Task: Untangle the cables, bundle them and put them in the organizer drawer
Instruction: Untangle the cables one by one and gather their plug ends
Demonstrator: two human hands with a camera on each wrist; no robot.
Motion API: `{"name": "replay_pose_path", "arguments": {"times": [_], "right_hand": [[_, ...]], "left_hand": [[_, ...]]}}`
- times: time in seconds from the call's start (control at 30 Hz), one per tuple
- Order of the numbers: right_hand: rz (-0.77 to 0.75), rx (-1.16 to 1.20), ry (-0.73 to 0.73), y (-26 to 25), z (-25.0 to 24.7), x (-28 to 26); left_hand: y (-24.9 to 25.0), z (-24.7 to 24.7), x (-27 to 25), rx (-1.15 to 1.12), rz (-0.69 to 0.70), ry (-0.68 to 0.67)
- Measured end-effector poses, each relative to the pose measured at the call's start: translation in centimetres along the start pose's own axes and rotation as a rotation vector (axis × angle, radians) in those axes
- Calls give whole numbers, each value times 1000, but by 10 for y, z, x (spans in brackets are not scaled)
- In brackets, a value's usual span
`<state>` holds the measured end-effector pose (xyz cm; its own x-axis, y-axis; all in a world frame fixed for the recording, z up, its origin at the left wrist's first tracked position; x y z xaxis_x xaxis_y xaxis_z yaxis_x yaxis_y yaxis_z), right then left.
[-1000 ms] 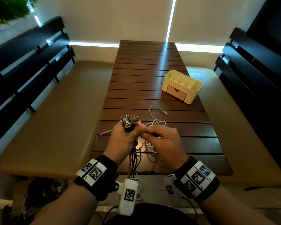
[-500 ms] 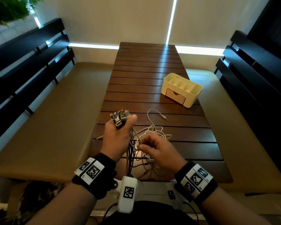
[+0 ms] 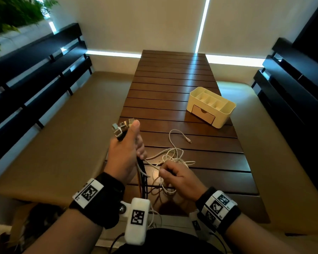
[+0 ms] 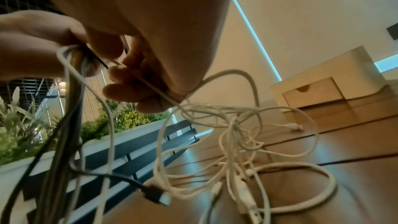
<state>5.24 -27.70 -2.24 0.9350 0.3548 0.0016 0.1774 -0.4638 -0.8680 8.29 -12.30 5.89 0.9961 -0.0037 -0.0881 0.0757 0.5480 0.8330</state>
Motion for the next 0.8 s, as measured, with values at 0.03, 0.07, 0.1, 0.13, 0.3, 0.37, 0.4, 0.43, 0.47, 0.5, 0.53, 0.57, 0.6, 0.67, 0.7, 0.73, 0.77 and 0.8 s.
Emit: {"name": "replay_pose_path", "arguments": {"times": [0.03,0.07,0.1,0.13,0.3,0.37,0.4,0.43,0.47,0.5,0.53,0.57,0.6,0.67,0.7,0.73,0.77,0.8], "right_hand": [[3,-22,-17,3,0,-2],[3,-56,-33,7,0,-3],[8,-100,-42,11,-2,-2],[21,-137,-41,15,-5,0],[131,-150,27,24,-35,10],[130,-101,92,12,-49,15],[108,-90,131,4,-55,17],[75,-89,162,-6,-60,19],[31,-96,184,-15,-62,21],[-21,-115,198,-24,-62,22],[-72,-146,209,-31,-62,23],[-118,-181,221,-37,-61,23],[-151,-212,236,-42,-61,23],[-182,-257,269,-44,-63,24],[-188,-279,282,-44,-64,24],[-193,-295,289,-44,-64,23],[-199,-300,290,-43,-64,23],[-207,-294,288,-44,-64,22]], "left_hand": [[5,-1,1,-13,3,-28],[12,-3,2,-13,17,-61],[19,-4,2,-4,32,-97],[25,-5,1,8,44,-125],[33,-13,4,176,58,-146],[21,-13,5,315,14,-143],[14,-13,4,368,-12,-136],[7,-11,2,412,-32,-136],[1,-9,0,450,-42,-150],[-4,-4,-1,491,-40,-179],[-7,1,-3,540,-32,-218],[-10,7,-5,591,-23,-261],[-11,11,-7,621,-14,-300],[-13,16,-9,614,-22,-337],[-12,17,-10,613,-28,-346],[-12,18,-10,627,-22,-356],[-11,19,-10,655,-5,-367],[-11,21,-11,686,18,-373]]}}
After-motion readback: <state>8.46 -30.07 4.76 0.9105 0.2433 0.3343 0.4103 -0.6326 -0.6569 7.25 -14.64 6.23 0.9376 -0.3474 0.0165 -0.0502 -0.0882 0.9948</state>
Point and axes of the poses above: each hand's wrist, its own x-axis towards the middle knuckle, its own z-axis out of the palm, y = z × x, the point moved 6 cm from there along x, towards the middle knuckle, and after that the axes turned 8 degrees about -x, right-handed, at the moved point
